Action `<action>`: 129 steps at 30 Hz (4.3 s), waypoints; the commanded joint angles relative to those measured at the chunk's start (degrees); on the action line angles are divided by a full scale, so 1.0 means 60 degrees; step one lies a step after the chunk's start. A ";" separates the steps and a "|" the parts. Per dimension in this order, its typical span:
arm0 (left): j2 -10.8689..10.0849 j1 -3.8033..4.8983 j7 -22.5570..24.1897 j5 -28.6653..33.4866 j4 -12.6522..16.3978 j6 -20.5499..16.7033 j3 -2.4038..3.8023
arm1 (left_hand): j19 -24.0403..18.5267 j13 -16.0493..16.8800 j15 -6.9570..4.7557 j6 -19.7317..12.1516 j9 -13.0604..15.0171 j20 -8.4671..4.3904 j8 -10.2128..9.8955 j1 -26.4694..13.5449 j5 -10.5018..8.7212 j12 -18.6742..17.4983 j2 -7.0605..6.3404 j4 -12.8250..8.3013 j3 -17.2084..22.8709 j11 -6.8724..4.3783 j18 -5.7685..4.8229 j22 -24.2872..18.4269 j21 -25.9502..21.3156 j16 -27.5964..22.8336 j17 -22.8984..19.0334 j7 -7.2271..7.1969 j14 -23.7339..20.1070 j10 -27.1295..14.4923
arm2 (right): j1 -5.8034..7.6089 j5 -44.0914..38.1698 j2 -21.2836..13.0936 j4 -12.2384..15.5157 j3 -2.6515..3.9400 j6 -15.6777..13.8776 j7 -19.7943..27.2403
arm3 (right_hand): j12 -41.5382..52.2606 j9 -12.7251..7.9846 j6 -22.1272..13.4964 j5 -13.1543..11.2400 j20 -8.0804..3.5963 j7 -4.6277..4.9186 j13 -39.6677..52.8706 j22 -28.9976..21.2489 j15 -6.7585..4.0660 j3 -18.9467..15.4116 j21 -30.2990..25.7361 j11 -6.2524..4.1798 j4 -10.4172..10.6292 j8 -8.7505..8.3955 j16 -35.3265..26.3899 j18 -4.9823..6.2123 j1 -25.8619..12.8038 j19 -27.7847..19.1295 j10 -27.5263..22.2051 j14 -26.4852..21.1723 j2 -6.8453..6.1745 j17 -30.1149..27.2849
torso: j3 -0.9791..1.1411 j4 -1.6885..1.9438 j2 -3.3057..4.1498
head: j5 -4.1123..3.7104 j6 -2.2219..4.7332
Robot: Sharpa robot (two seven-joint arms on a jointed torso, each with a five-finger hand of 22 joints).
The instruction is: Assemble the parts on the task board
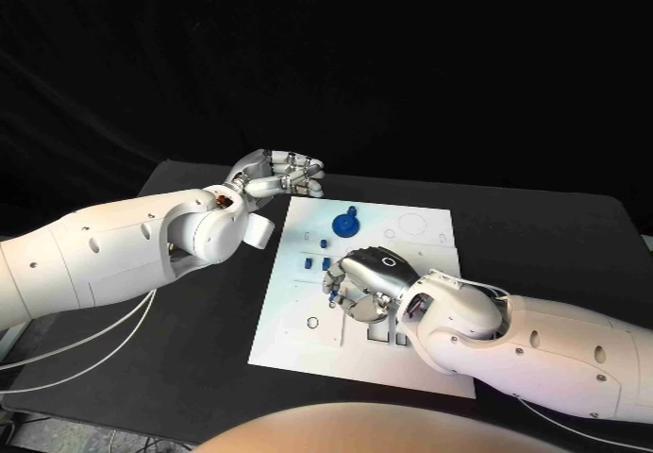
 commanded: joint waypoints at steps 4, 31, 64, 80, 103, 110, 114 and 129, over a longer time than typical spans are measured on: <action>0.0021 0.0005 0.0029 0.0080 0.0010 0.0160 0.0005 | 0.0087 -0.0006 0.0065 0.0021 -0.0007 -0.0009 -0.0042 0.0071 0.0032 -0.0034 0.0016 -0.0047 0.0002 0.0005 0.0093 -0.0015 -0.0031 -0.0062 0.0013 0.0073 -0.0006 -0.0065 | -0.0046 -0.0024 0.0029 -0.0063 -0.0021 0.0280 0.0060 | 0.0058 0.0015 0.0043 0.0013 0.0037 0.0042 0.0143 0.1075 -0.0069 -0.0017 -0.0047 -0.0168 0.0005 -0.0040 -0.0002 -0.0035 0.0158 -0.0010 0.0253 0.0600 0.0259 0.0538 | 0.0004 -0.0005 -0.0003 | 0.0084 -0.0068; 0.0013 0.0006 -0.0001 0.0081 -0.0027 0.0236 0.0006 | 0.0094 -0.0003 0.0070 0.0026 -0.0006 -0.0006 -0.0040 0.0062 0.0032 -0.0037 0.0036 -0.0034 0.0005 0.0009 0.0093 -0.0025 -0.0045 -0.0087 0.0026 0.0075 -0.0007 -0.0074 | -0.0232 -0.0074 0.0209 -0.0447 -0.0041 0.0354 -0.0023 | 0.0044 0.0018 0.0038 0.0006 0.0042 0.0041 0.0145 0.1044 -0.0066 -0.0031 -0.0110 -0.0168 0.0015 -0.0047 -0.0020 -0.0020 0.0121 -0.0045 0.0242 0.0591 0.0278 0.0493 | -0.0005 0.0010 -0.0004 | 0.0105 -0.0147; -0.0020 0.0006 -0.0089 0.0082 -0.0028 0.0281 0.0006 | 0.0101 -0.0001 0.0073 0.0025 -0.0007 -0.0004 -0.0043 0.0080 0.0033 -0.0044 0.0049 -0.0041 0.0012 0.0013 0.0094 -0.0038 -0.0066 -0.0124 0.0046 0.0080 -0.0008 -0.0094 | -0.0252 -0.0476 0.0310 -0.0506 -0.0075 0.0598 -0.0181 | -0.0585 -0.0118 -0.0760 0.0201 0.0295 0.0335 -0.0116 0.0618 0.0246 -0.0344 -0.1010 0.0207 0.0014 -0.0504 -0.0206 0.0158 -0.0415 -0.0529 -0.0922 0.0469 -0.0087 0.0082 | -0.0001 0.0001 -0.0014 | 0.0053 -0.0184; -0.0050 0.0006 -0.0134 0.0082 -0.0038 0.0299 0.0005 | 0.0101 -0.0002 0.0077 0.0019 -0.0008 -0.0002 -0.0047 0.0082 0.0031 -0.0051 0.0046 -0.0041 0.0010 0.0018 0.0092 -0.0043 -0.0074 -0.0138 0.0051 0.0084 -0.0013 -0.0109 | -0.0162 -0.0423 -0.0267 0.0044 -0.0067 0.0084 -0.0126 | -0.0471 -0.0159 -0.1210 0.0210 0.0456 0.0416 -0.0254 0.0079 0.0377 -0.0684 -0.2038 0.0355 0.0021 -0.0637 -0.0507 0.0362 -0.0624 -0.1025 -0.1930 0.0276 -0.0315 -0.0499 | 0.0002 -0.0010 -0.0017 | -0.0009 -0.0106; -0.0105 -0.0003 -0.0140 0.0091 -0.0038 0.0428 -0.0018 | 0.0100 -0.0003 0.0081 0.0021 -0.0008 0.0000 -0.0046 0.0086 0.0029 -0.0057 0.0049 -0.0043 0.0010 0.0022 0.0091 -0.0048 -0.0083 -0.0154 0.0057 0.0084 -0.0019 -0.0124 | 0.1370 0.1356 -0.2855 0.0870 0.0170 0.1196 -0.0228 | 0.0371 -0.0164 -0.1033 0.0176 0.0297 0.0286 -0.0247 0.0575 0.0180 -0.1591 -0.1156 0.0098 0.0856 -0.0659 -0.0144 0.0149 -0.1364 -0.0353 -0.0658 0.0496 -0.0647 0.0143 | -0.0014 -0.0033 -0.0050 | -0.0481 0.0265; -0.0077 -0.0017 -0.0160 0.0207 -0.0050 0.0498 -0.0026 | 0.0101 -0.0003 0.0084 0.0015 -0.0008 0.0001 -0.0050 0.0113 0.0032 -0.0067 0.0060 -0.0059 0.0021 0.0025 0.0091 -0.0057 -0.0098 -0.0178 0.0069 0.0083 -0.0024 -0.0150 | 0.1414 0.0785 -0.2863 0.0625 0.0154 0.1863 -0.0435 | 0.0162 -0.0275 -0.1369 0.0197 0.0406 0.0424 -0.0378 0.0402 0.0323 -0.2966 -0.1596 0.0278 0.1282 -0.0966 -0.0176 0.0215 -0.1175 -0.0543 -0.1321 0.0454 -0.0641 0.0062 | -0.0010 -0.0012 -0.0055 | -0.0473 0.0265; -0.0072 -0.0021 -0.0174 0.0228 -0.0057 0.0541 -0.0027 | 0.0100 -0.0003 0.0085 0.0014 -0.0009 0.0001 -0.0050 0.0115 0.0033 -0.0069 0.0061 -0.0060 0.0022 0.0026 0.0091 -0.0058 -0.0100 -0.0182 0.0071 0.0083 -0.0025 -0.0154 | 0.1377 0.0634 -0.2750 0.0520 0.0129 0.2086 -0.0481 | 0.0223 -0.0301 -0.1398 0.0210 0.0439 0.0457 -0.0412 0.0393 0.0345 -0.3638 -0.1661 0.0291 0.1463 -0.1037 -0.0184 0.0225 -0.0877 -0.0548 -0.1449 0.0444 -0.0443 0.0033 | -0.0019 -0.0016 -0.0039 | -0.0458 0.0259; -0.0099 -0.0023 -0.0203 0.0242 -0.0054 0.0556 -0.0029 | 0.0095 -0.0003 0.0096 -0.0016 -0.0015 0.0007 -0.0067 0.0109 0.0029 -0.0079 0.0058 -0.0057 0.0015 0.0039 0.0087 -0.0069 -0.0120 -0.0212 0.0084 0.0101 -0.0036 -0.0185 | 0.1127 0.0475 -0.2295 0.0122 0.0067 0.2149 -0.0528 | 0.0423 -0.0322 -0.1089 -0.0024 0.0397 0.0397 -0.0476 0.0554 0.0291 -0.3509 -0.1416 0.0226 0.1462 -0.1019 -0.0194 0.0175 -0.0153 -0.0371 -0.1277 0.0442 0.0069 0.0007 | -0.0014 -0.0027 -0.0028 | -0.0402 0.0207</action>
